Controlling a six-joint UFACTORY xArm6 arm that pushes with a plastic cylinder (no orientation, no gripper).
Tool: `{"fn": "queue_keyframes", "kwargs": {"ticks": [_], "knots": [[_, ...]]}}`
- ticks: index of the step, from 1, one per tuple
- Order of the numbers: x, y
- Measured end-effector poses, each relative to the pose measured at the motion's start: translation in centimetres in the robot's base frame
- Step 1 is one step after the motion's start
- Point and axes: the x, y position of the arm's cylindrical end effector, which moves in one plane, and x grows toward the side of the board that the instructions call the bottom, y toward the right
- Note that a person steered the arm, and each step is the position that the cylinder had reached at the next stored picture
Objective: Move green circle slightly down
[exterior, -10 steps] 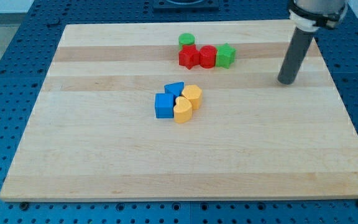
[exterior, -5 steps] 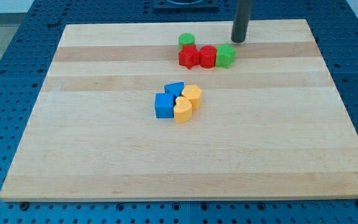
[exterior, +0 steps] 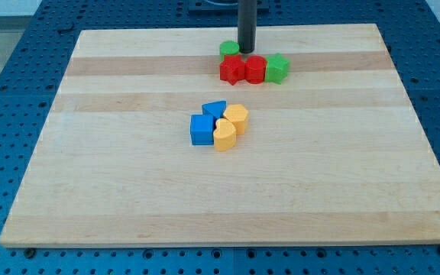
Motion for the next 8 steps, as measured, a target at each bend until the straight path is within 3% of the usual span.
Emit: {"fn": "queue_keyframes", "kwargs": {"ticks": [3, 8], "knots": [[0.5, -5.8], [8.9, -11.0]]}}
